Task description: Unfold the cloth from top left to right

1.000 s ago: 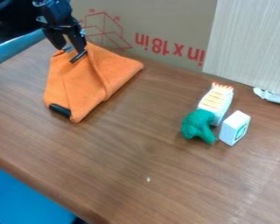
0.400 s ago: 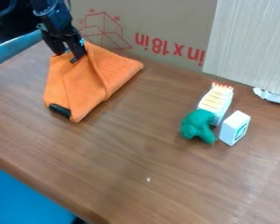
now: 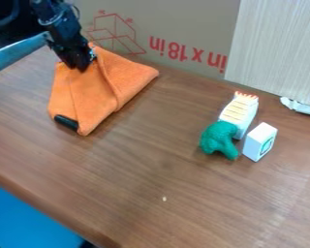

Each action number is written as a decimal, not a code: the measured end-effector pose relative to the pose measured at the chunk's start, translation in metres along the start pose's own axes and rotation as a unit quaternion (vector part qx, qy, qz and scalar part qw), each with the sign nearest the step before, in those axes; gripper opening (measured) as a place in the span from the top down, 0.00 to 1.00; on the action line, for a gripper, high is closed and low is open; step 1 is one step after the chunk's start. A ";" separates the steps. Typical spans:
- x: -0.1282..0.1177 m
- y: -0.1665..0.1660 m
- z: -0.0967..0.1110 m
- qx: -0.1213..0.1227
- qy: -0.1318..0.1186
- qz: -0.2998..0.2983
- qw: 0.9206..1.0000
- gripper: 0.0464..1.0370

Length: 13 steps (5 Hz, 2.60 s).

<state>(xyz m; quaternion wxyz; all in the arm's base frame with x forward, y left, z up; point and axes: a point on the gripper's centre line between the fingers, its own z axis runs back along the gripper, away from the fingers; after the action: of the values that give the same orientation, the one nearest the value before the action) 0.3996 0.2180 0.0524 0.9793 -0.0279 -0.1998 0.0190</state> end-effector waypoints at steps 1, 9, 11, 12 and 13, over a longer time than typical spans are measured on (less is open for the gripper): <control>-0.002 -0.002 -0.004 -0.001 -0.003 0.001 1.000 0.87; -0.021 -0.113 0.085 -0.032 -0.077 -0.117 0.990 1.00; -0.047 -0.128 0.105 -0.066 -0.083 -0.156 0.982 1.00; -0.059 -0.135 0.109 -0.077 -0.073 -0.172 0.979 1.00; -0.064 -0.149 0.105 -0.082 -0.039 -0.180 0.980 1.00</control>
<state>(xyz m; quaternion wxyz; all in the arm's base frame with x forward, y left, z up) 0.3032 0.0714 0.1332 0.9525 -0.0711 -0.2406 -0.1726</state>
